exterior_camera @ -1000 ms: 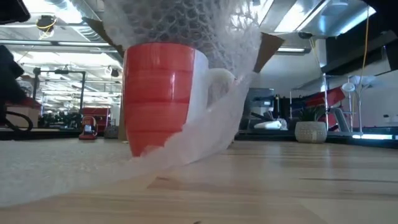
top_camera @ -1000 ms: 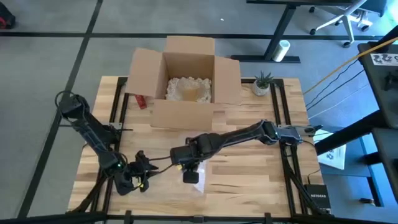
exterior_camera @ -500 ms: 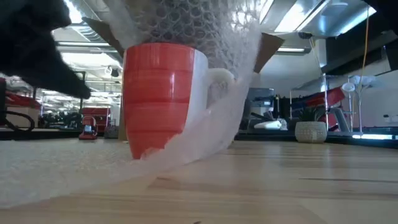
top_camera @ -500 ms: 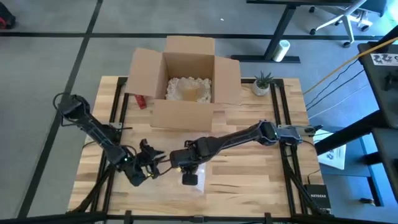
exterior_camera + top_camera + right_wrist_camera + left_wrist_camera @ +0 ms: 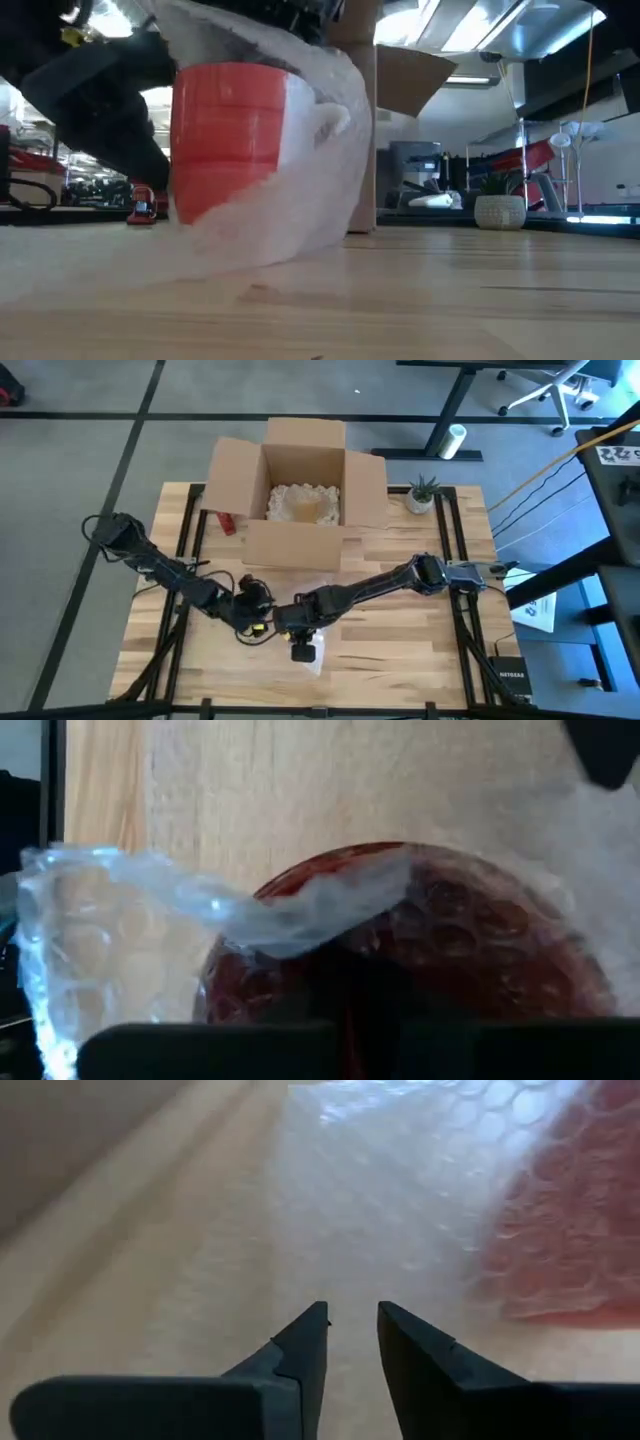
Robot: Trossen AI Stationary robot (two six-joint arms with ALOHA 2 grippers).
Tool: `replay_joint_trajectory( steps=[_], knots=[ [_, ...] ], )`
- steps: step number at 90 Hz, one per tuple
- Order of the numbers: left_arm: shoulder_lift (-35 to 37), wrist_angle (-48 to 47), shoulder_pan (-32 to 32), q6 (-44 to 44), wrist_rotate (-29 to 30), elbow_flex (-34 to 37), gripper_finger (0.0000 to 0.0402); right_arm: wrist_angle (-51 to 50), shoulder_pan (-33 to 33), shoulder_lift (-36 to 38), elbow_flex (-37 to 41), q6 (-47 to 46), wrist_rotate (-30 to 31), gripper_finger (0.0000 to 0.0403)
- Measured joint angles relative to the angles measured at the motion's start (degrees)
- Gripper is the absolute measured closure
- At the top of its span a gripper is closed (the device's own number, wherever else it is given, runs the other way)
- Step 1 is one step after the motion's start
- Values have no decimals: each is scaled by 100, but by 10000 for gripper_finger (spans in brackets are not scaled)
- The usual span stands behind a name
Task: Wrap mug
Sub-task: Wrap the red mug with bubble wrap
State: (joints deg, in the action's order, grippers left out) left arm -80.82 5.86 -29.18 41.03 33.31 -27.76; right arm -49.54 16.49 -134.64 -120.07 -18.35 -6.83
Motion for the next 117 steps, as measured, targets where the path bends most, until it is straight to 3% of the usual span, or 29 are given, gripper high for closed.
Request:
replay_joint_trajectory(
  steps=[44,68,92,105,117],
  knots=[
    [-141,825,921,-44,-1693,496,340,23,0,5,-2,17,-26,403],
    [-267,1981,1301,-1075,-1725,493,383,60,0,9,-2,20,-63,403],
    [-267,3112,1098,-1641,-1881,495,401,31,4,12,-2,20,-83,403],
    [-267,3144,896,-1556,-2353,493,401,18,2,12,-2,44,-79,403],
    [-267,2823,801,-1290,-2172,495,401,22,2,12,-2,44,-79,403]
  ],
)
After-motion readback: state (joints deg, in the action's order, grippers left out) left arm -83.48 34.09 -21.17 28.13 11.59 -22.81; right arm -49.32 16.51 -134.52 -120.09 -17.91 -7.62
